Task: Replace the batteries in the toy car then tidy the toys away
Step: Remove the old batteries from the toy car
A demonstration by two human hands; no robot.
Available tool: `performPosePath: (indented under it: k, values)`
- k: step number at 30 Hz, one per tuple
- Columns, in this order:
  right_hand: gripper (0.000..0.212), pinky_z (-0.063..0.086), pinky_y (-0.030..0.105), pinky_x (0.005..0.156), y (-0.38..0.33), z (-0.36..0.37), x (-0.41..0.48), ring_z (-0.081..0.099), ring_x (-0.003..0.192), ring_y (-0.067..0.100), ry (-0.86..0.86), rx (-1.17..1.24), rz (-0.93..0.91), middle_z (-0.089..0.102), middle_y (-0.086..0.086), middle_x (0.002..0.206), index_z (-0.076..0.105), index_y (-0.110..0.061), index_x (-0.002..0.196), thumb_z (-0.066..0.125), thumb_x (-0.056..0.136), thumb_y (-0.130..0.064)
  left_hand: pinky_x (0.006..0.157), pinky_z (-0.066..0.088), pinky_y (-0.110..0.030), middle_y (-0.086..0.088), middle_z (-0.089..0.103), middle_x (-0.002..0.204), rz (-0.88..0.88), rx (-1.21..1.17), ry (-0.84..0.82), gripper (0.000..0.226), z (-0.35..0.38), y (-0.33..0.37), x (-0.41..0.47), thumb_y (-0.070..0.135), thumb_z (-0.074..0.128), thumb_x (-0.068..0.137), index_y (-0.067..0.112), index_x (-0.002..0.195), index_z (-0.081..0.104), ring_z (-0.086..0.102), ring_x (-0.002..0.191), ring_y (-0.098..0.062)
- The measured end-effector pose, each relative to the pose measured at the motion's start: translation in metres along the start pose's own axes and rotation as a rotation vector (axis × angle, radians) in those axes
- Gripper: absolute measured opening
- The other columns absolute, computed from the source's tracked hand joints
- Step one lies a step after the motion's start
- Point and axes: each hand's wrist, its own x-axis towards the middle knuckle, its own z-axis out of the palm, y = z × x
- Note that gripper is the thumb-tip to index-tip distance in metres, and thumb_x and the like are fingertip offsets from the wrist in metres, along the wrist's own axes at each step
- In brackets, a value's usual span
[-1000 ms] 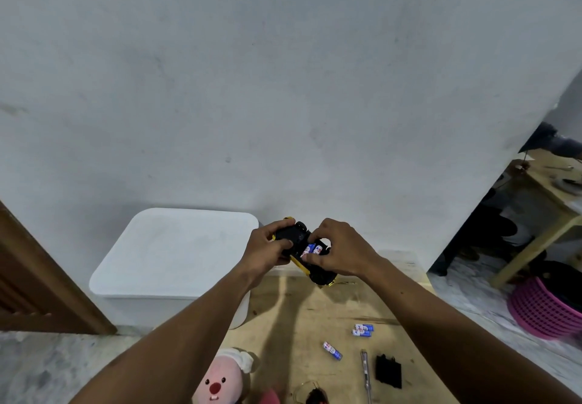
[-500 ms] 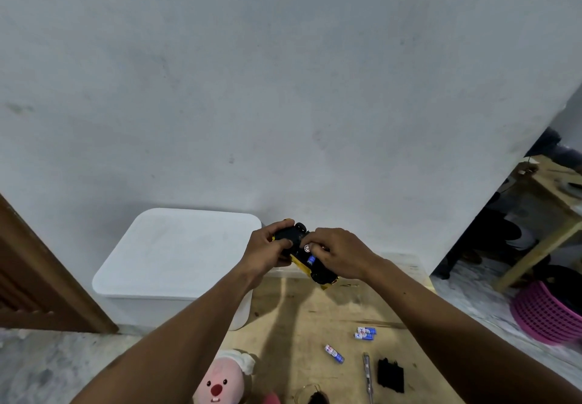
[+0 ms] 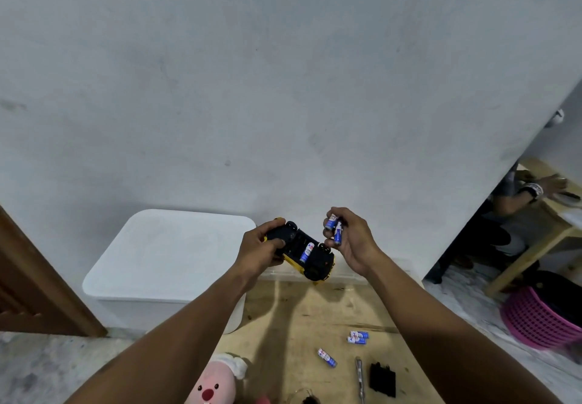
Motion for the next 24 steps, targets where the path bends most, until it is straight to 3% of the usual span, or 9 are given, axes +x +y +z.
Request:
performPosePath:
  k: [5,9,11,13,16,18,20,24]
  values:
    - [0.01,0.04,0.027,0.043,0.008,0.004,0.002,0.041,0.047,0.02,0.12,0.075,0.127,0.039,0.005,0.056,0.054,-0.005,0.084,0.047,0.089,-0.01,0.075,0.06,-0.038,-0.01,0.067,0.113,0.013,0.001,0.017,0.046,0.002,0.002,-0.001,-0.005,0.058,0.088,0.027,0.118,0.071,0.065,0.074,-0.026]
    - [0.012,0.025,0.021,0.039,0.011,0.004,0.002,0.029,0.043,0.014,0.161,-0.088,0.183,0.034,0.001,0.06,0.064,-0.003,0.096,0.056,0.09,-0.01,0.078,0.059,-0.04,-0.009,0.066,0.114,0.014,-0.001,0.038,0.046,0.001,0.001,-0.002,-0.005,0.057,0.089,0.026,0.119,0.071,0.064,0.075,-0.026]
    - [0.012,0.024,0.021,0.04,0.012,0.002,0.002,0.027,0.041,0.012,0.148,-0.29,0.132,0.035,0.0,0.058,0.068,-0.004,0.097,0.065,0.09,-0.013,0.078,0.06,-0.039,-0.009,0.066,0.115,0.018,-0.004,0.051,0.046,0.0,0.001,-0.002,-0.005,0.057,0.088,0.026,0.12,0.071,0.065,0.077,-0.026]
    - [0.012,0.028,0.021,0.041,0.016,0.0,0.003,0.037,0.042,0.012,0.117,-0.584,0.011,0.046,-0.002,0.058,0.073,-0.008,0.09,0.072,0.086,-0.02,0.077,0.06,-0.038,-0.008,0.065,0.115,0.029,-0.008,0.068,0.046,0.001,0.002,-0.002,-0.005,0.057,0.088,0.028,0.118,0.071,0.065,0.076,-0.025]
    - [0.01,0.043,0.024,0.056,0.026,-0.001,0.008,0.058,0.064,0.012,0.083,-0.955,-0.195,0.061,-0.004,0.068,0.077,-0.023,0.09,0.076,0.081,-0.028,0.078,0.061,-0.038,-0.005,0.066,0.112,0.044,-0.017,0.092,0.046,0.003,0.003,-0.002,-0.005,0.057,0.089,0.031,0.116,0.07,0.065,0.076,-0.024]
    - [0.016,0.051,0.028,0.071,0.033,0.001,0.01,0.064,0.082,0.015,0.073,-1.057,-0.24,0.07,-0.004,0.084,0.077,-0.03,0.096,0.074,0.08,-0.032,0.077,0.061,-0.038,-0.002,0.065,0.109,0.059,-0.022,0.108,0.046,0.005,0.004,-0.003,-0.004,0.057,0.089,0.031,0.116,0.07,0.065,0.075,-0.025]
    - [0.025,0.054,0.029,0.077,0.037,0.003,0.01,0.065,0.089,0.017,0.08,-1.131,-0.261,0.072,-0.004,0.092,0.075,-0.032,0.106,0.071,0.081,-0.033,0.078,0.06,-0.04,0.0,0.065,0.108,0.077,-0.027,0.128,0.047,0.007,0.006,-0.004,-0.005,0.057,0.088,0.031,0.115,0.07,0.064,0.078,-0.025]
    - [0.021,0.051,0.029,0.073,0.041,0.007,0.011,0.064,0.083,0.016,0.074,-1.022,-0.245,0.064,-0.007,0.079,0.07,-0.029,0.102,0.074,0.081,-0.033,0.081,0.06,-0.045,0.0,0.065,0.113,0.119,-0.025,0.142,0.049,0.008,0.008,-0.006,-0.007,0.056,0.086,0.028,0.117,0.07,0.063,0.087,-0.023]
